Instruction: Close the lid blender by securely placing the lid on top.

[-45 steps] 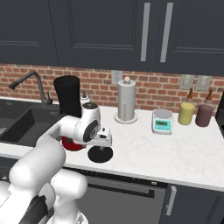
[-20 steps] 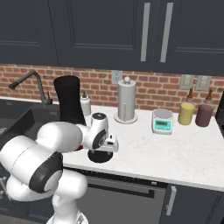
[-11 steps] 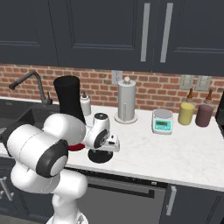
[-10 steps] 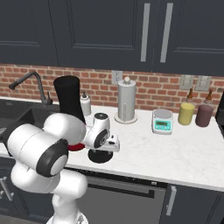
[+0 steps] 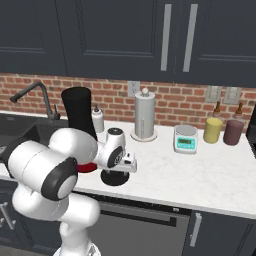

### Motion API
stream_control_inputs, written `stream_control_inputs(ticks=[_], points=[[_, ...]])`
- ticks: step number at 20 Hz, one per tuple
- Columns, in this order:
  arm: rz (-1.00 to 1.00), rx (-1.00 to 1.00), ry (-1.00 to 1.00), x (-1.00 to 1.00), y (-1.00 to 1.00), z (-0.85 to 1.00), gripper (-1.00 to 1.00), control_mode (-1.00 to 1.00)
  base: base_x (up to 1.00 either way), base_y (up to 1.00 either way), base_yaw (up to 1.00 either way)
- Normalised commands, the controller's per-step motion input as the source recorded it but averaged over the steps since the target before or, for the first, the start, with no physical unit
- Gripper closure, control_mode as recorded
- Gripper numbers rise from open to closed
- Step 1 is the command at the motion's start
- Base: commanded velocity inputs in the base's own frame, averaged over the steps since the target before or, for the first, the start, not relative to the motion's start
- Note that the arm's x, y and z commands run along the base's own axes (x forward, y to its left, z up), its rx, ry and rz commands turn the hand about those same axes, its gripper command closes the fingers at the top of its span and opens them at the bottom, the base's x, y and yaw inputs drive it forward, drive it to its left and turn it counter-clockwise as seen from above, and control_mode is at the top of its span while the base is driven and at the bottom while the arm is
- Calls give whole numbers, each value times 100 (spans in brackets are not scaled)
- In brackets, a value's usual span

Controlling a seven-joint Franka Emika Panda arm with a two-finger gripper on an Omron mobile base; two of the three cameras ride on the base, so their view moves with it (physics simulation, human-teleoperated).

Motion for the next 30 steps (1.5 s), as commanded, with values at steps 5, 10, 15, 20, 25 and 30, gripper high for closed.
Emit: stream_control_inputs(ticks=[5, 10, 15, 20, 25, 30], points=[[0, 2, -9, -29, 0, 0, 100, -100, 0, 0, 0], [0, 8, -11, -25, 0, 13, 100, -100, 0, 0, 0], [0, 9, -7, -25, 0, 54, 100, -100, 0, 0, 0], [0, 3, -7, -16, 0, 93, 100, -100, 0, 0, 0], [0, 0, -6, -11, 0, 100, 100, -100, 0, 0, 0], [0, 0, -1, -6, 0, 100, 100, -100, 0, 0, 0]])
